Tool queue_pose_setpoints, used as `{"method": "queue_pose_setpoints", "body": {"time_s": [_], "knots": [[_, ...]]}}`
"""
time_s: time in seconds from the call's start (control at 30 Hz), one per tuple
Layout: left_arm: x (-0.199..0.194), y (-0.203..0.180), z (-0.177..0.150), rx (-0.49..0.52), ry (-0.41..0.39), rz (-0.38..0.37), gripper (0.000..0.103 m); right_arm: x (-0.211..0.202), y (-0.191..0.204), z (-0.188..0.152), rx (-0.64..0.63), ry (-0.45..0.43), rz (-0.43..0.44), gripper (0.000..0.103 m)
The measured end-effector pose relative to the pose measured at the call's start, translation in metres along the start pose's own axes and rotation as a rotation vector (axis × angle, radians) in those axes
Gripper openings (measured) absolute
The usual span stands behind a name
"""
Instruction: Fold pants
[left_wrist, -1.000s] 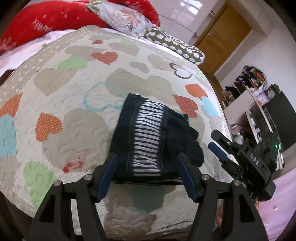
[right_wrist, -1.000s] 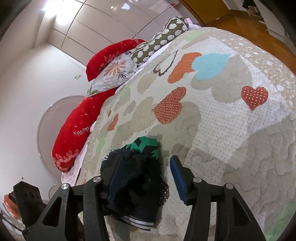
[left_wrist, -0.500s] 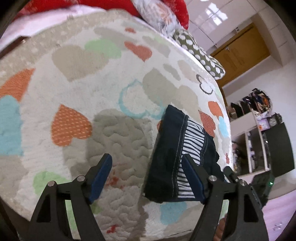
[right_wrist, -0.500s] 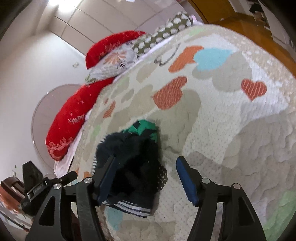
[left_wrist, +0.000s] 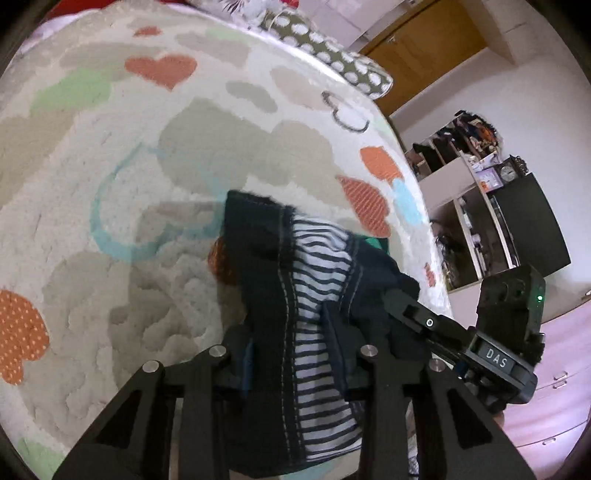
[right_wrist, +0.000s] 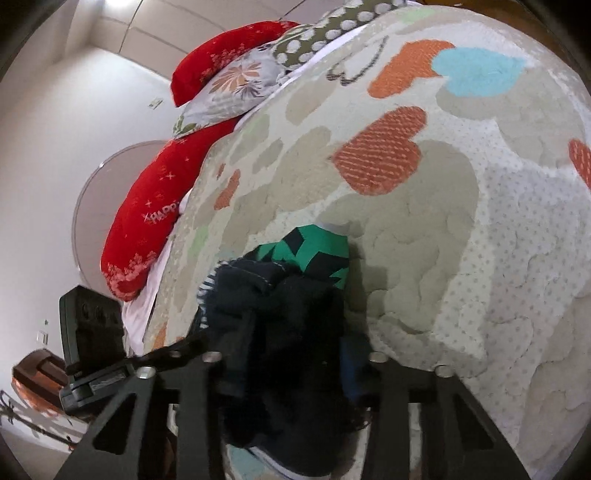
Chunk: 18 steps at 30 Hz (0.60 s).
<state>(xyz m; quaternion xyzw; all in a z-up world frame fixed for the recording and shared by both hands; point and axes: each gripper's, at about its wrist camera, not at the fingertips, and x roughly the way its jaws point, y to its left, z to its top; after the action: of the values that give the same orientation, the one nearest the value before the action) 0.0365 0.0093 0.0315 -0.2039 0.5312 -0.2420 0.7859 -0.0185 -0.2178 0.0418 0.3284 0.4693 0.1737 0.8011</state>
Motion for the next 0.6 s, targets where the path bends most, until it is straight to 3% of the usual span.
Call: {"method": "queue_pose_setpoints", "body": {"time_s": [0.13,0.23,0.4,0.5,0.53,0.6], "knots": [[-0.004,-0.006,0.024,-0.015,-0.027,-0.038,0.03,-0.013,0.018,0.017,-0.034,-0.027,0.038,0.031],[0.001,-0.012,0.059,-0.007,-0.05,-0.018,0.03,-0.016,0.033,0.046,-0.076,-0.061,0.034,0.031],[0.027,-0.024,0.114,0.058,-0.09,0.11,0.03,0.0,0.044,0.097,-0.122,-0.103,-0.036,0.031],[0.051,-0.015,0.126,0.061,-0.081,0.234,0.042,0.021,0.033,0.121,-0.121,-0.098,-0.087,0.032],[0.057,-0.011,0.126,0.059,-0.07,0.259,0.046,0.031,0.029,0.127,-0.122,-0.089,-0.113,0.037],[0.057,0.0,0.119,0.028,-0.059,0.225,0.053,0.052,0.009,0.132,-0.093,-0.051,-0.204,0.044]]}}
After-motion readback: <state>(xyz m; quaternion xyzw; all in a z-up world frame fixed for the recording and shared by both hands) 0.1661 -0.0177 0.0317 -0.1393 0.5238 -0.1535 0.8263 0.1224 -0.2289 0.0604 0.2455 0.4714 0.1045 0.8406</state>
